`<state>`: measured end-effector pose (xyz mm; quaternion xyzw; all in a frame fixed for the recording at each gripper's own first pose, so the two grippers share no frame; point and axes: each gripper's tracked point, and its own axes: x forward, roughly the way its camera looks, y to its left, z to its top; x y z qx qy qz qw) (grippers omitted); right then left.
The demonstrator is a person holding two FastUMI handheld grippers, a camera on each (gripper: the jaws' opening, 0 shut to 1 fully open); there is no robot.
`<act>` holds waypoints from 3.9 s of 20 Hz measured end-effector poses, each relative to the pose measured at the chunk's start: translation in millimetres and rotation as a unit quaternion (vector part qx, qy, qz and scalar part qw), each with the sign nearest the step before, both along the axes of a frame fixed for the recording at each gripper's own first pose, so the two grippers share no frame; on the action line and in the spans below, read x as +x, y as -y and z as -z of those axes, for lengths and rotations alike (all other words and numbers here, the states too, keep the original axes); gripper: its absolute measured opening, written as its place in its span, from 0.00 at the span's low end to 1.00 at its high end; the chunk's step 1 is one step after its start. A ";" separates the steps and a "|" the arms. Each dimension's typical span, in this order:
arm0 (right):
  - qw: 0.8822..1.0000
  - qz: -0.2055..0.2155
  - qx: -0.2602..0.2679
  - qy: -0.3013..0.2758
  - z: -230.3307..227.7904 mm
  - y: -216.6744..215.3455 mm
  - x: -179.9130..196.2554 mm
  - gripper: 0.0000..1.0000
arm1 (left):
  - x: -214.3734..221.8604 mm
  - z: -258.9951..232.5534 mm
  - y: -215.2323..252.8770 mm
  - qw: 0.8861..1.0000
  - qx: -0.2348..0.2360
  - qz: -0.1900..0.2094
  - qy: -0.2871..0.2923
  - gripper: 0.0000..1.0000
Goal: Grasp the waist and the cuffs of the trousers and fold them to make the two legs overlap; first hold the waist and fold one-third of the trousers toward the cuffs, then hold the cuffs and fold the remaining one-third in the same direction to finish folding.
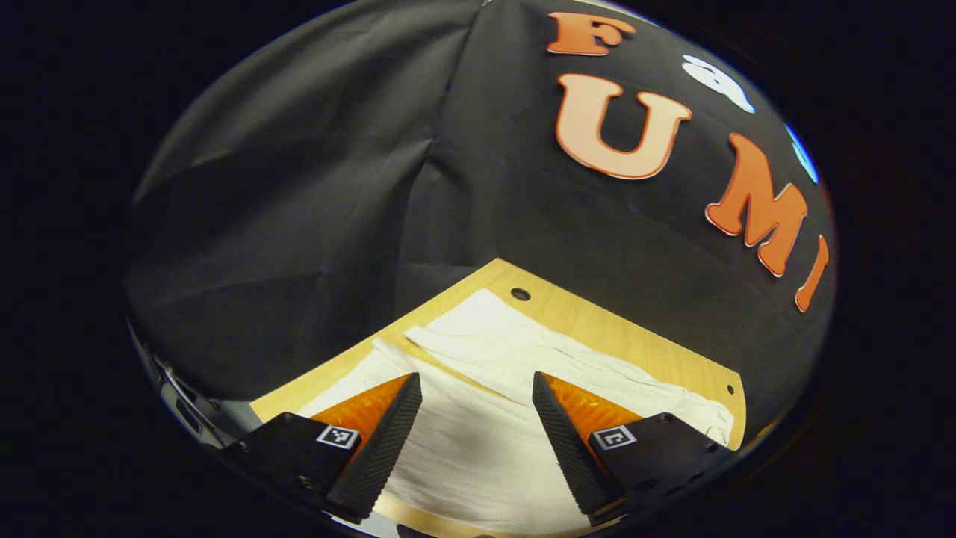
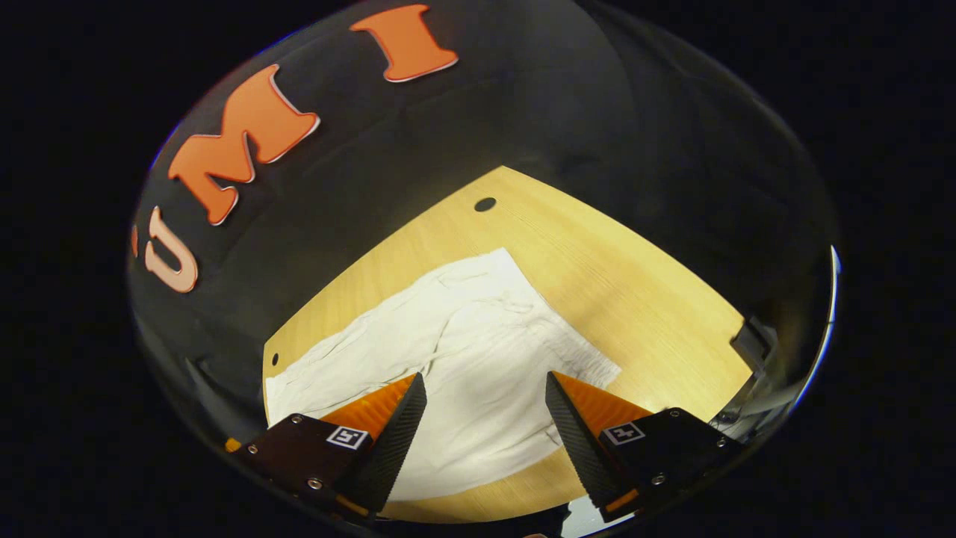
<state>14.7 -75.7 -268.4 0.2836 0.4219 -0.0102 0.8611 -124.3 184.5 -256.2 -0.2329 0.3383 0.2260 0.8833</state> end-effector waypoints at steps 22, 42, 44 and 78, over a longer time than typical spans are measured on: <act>0.992 0.015 0.025 -0.127 91.6 12.9 -25.9 0.98 | -179.9 130.4 -74.6 0.929 -0.249 -0.244 -0.124 0.96; 0.986 0.055 0.053 -0.151 136.3 16.6 -31.0 0.95 | -138.6 174.4 -90.7 0.911 -0.303 -0.276 -0.051 0.14; 0.985 0.055 0.052 -0.152 139.9 16.8 -31.1 0.93 | -138.7 174.3 -88.7 0.915 -0.298 -0.267 -0.056 0.08; 0.972 0.077 0.216 -0.045 34.3 8.2 94.5 0.01 | 41.1 45.5 -92.9 0.978 -0.202 -0.043 0.010 0.04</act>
